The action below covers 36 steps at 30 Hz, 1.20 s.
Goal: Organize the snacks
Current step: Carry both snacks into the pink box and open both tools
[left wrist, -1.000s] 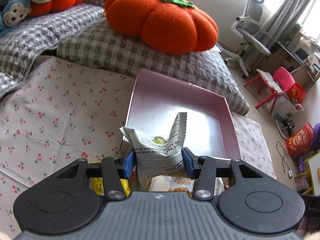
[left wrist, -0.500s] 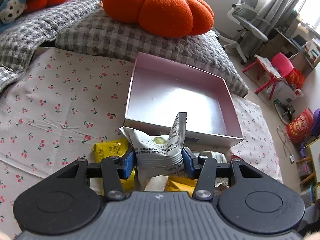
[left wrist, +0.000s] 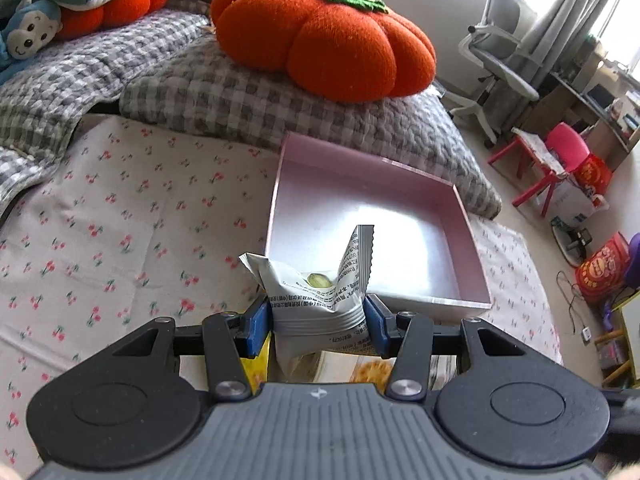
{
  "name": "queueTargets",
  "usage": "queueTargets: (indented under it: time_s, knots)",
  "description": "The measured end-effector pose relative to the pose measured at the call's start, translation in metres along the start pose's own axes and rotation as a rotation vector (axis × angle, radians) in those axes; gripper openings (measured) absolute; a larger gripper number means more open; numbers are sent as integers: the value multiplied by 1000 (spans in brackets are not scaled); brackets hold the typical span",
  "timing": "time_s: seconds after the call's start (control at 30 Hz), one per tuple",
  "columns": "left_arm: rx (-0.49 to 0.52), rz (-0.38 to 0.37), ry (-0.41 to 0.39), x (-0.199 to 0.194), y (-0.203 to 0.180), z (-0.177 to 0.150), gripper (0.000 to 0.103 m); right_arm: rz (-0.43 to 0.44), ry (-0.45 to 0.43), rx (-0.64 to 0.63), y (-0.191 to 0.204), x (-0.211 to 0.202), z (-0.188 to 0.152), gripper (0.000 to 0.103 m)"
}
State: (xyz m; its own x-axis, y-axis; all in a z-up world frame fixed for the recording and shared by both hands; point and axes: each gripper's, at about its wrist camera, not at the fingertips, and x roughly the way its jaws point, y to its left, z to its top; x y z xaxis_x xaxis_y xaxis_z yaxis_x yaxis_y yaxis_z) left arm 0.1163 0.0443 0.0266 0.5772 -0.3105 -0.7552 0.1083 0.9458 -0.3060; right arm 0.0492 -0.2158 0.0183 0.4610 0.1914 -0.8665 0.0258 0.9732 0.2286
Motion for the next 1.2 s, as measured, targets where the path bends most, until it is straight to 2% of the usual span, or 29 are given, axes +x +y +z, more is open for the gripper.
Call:
queueTargets:
  time_s: [0.17, 0.33, 0.6, 0.7, 0.83, 1.2]
  knots:
    - [43, 4, -14, 21, -9, 16, 46, 51, -112, 102, -11, -8, 51, 31]
    - [125, 13, -37, 45, -13, 27, 46, 85, -194, 120, -12, 8, 85, 31]
    - [214, -32, -19, 78, -16, 34, 46, 27, -272, 44, -14, 50, 116, 31]
    - [264, -36, 3, 91, -20, 30, 46, 22, -260, 35, -16, 66, 119, 31]
    - [311, -5, 22, 102, -24, 24, 47, -5, -219, 1, -12, 88, 118, 31]
    - [266, 3, -43, 111, -23, 25, 48, -26, -212, 6, -16, 108, 118, 32]
